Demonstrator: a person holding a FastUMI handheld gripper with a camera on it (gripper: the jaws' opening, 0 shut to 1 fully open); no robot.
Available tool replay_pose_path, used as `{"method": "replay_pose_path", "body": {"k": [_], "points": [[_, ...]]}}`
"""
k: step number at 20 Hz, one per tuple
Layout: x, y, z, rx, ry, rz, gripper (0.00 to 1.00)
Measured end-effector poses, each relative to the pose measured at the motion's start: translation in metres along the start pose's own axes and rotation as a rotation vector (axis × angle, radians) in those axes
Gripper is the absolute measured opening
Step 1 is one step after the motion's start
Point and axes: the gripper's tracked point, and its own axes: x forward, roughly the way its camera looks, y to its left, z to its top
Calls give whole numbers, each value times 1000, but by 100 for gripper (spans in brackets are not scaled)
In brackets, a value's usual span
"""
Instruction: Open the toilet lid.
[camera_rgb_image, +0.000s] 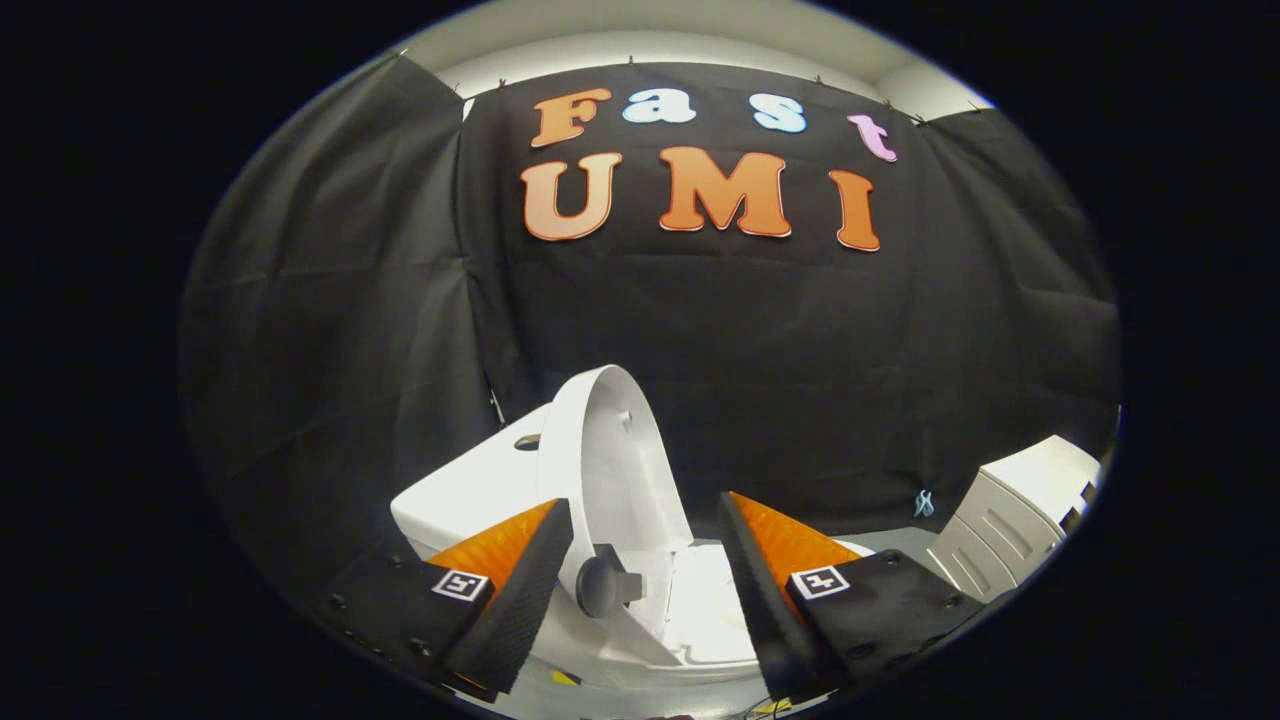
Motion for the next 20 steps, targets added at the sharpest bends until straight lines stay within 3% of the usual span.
{"method": "replay_pose_path", "body": {"k": [11,20], "points": [[-46,-137,75,96,-92,-39,94],[-122,-266,121,20,-169,-54,94]]}}
